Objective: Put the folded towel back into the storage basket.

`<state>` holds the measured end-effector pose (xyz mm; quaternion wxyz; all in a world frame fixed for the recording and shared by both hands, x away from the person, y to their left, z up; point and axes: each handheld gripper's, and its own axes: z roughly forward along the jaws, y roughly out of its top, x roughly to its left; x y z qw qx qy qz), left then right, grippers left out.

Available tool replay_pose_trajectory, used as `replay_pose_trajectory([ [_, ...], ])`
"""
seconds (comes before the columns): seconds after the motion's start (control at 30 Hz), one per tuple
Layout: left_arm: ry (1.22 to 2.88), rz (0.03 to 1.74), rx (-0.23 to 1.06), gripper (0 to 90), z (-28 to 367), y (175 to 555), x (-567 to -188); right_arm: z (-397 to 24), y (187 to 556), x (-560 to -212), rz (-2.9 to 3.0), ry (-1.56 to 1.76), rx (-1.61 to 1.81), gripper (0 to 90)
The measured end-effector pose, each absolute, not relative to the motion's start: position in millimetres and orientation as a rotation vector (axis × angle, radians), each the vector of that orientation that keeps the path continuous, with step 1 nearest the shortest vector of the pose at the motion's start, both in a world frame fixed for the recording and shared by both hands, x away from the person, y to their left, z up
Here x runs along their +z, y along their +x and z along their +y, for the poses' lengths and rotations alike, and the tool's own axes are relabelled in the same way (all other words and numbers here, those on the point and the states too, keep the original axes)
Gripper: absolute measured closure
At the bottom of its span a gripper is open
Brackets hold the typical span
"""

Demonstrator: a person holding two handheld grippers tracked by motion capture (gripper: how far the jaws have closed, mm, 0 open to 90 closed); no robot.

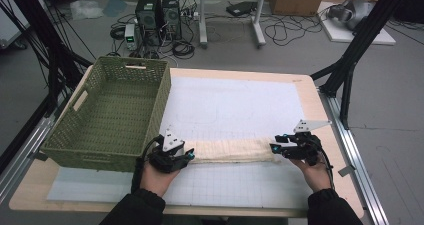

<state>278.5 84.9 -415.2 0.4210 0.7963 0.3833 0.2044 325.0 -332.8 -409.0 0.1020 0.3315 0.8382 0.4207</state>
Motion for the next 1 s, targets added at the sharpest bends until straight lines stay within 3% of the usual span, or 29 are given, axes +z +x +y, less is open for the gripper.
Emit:
replay_pose_trajectory([
  [0.13,2.023,0.866,0.422,52.8,79.5,290.1,-412.3,-323.0,324.1,-413.5,2.556,0.894,1.194,65.8],
  [0.33,2.090,0.692,0.338,49.1,58.0,310.6,-408.7,-319.6,326.2,-435.1,2.657,0.879,1.136,66.6],
  [0.7,2.176,0.525,0.270,40.8,18.8,329.2,-407.8,-330.9,313.4,-419.7,2.582,0.889,1.181,44.9],
  [0.8,2.180,0.497,0.274,39.3,11.0,331.4,-405.2,-333.0,310.0,-417.7,2.563,0.878,1.181,34.3],
  [1.0,2.223,0.478,0.270,36.5,-4.0,340.4,-404.3,-341.0,304.5,-414.2,2.535,0.877,1.186,25.9],
])
